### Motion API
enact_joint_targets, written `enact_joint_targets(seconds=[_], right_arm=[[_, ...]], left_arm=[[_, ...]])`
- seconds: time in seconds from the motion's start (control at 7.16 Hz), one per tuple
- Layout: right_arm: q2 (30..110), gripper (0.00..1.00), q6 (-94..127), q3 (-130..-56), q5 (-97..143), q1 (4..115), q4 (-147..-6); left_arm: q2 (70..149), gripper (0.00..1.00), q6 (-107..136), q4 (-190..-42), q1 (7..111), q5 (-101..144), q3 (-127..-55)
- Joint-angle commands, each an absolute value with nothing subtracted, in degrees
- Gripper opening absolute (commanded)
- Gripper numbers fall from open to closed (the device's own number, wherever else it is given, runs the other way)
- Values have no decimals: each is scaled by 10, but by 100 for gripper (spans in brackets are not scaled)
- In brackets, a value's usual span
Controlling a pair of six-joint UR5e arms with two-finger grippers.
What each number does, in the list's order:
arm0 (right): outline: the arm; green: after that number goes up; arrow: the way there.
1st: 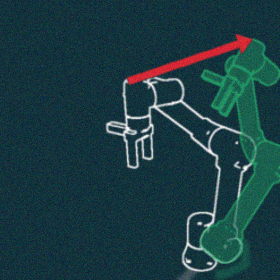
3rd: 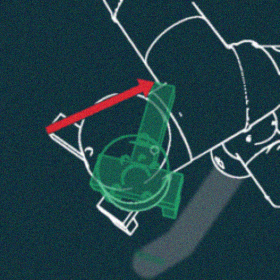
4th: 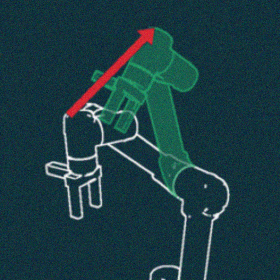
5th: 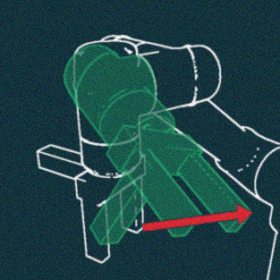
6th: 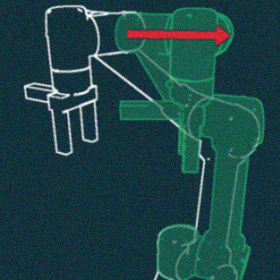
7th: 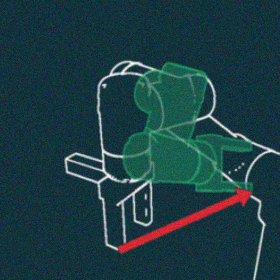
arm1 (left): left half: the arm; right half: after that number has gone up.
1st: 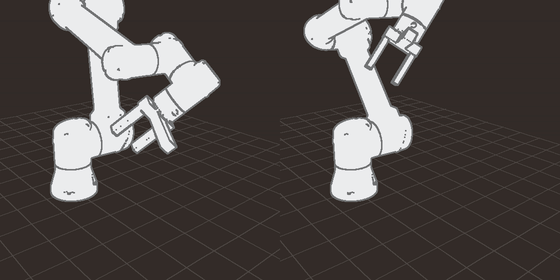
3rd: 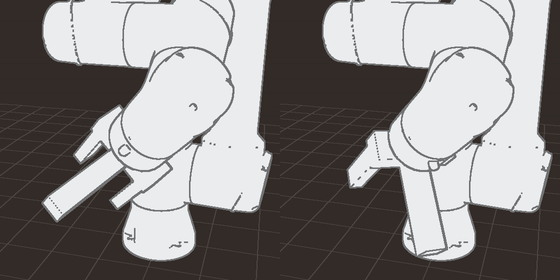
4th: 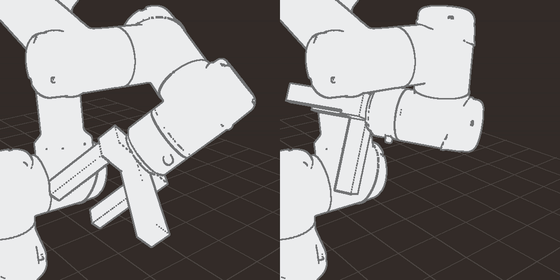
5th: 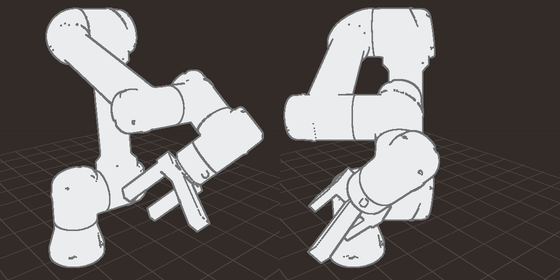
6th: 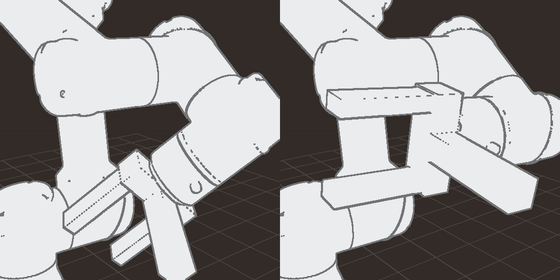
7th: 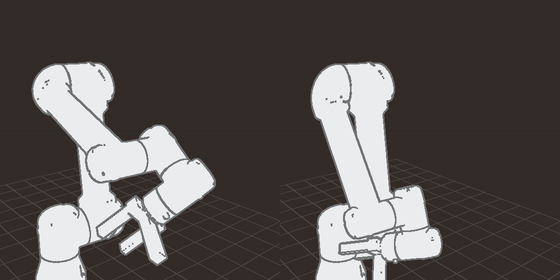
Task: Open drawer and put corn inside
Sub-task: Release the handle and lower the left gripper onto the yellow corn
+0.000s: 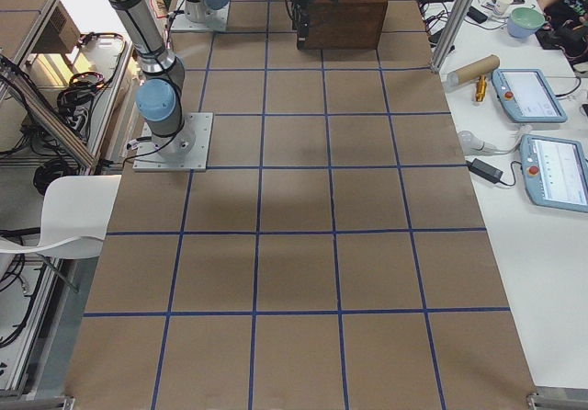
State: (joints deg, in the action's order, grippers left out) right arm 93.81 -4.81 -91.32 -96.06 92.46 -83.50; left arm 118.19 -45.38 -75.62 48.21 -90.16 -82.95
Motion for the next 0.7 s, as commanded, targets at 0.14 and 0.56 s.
enact_joint_targets(seconds=[0.14, 0.56], right_arm=[[938, 100, -47, -913, -961, 925, -835], [938, 100, -47, -913, -961, 925, -835]], left_arm=[[1216, 100, -492, -632, 473, -917, -880], [1263, 100, -490, -598, 473, -926, -888]])
